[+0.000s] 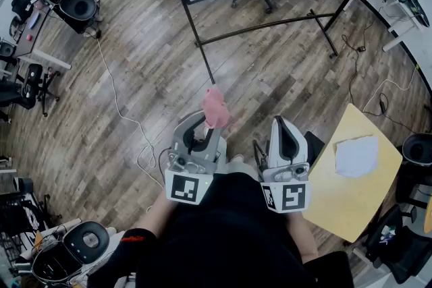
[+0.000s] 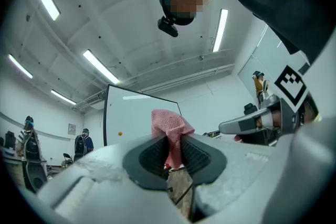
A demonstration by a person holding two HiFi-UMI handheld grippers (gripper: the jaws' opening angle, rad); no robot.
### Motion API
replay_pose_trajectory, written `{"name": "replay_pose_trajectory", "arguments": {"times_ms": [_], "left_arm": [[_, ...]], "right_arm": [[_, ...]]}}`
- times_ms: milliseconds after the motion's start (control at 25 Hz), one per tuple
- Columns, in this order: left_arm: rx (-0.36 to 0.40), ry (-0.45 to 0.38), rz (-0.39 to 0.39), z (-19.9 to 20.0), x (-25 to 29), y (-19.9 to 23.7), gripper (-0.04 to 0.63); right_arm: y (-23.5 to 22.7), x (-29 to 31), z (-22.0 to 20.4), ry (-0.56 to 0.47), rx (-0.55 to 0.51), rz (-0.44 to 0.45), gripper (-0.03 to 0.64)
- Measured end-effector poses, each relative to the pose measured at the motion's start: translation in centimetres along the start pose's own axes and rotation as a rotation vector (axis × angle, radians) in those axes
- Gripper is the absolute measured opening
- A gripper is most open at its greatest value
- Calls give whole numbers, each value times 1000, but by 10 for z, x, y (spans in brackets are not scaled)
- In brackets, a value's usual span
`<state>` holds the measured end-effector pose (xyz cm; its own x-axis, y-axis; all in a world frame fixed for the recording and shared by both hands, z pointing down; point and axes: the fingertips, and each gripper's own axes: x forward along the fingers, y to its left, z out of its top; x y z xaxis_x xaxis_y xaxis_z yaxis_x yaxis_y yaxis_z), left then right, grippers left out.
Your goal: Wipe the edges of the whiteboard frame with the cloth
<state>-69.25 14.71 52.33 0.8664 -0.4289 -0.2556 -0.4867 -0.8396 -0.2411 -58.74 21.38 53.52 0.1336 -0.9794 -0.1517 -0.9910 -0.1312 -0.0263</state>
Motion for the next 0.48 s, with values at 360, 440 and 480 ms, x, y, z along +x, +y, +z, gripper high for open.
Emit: {"name": "replay_pose_trajectory", "arguments": {"times_ms": [360, 440, 480], "left_arm": [[-12, 10, 47, -3, -6, 15, 49], [-11, 8, 54, -4, -5, 17, 49], [-9, 9, 55, -5, -4, 18, 49]], "right_arm": [[11, 7, -3, 18, 0, 22, 0], [11, 10, -6, 25, 1, 33, 0], [11, 13, -8, 28, -1, 37, 0]]}}
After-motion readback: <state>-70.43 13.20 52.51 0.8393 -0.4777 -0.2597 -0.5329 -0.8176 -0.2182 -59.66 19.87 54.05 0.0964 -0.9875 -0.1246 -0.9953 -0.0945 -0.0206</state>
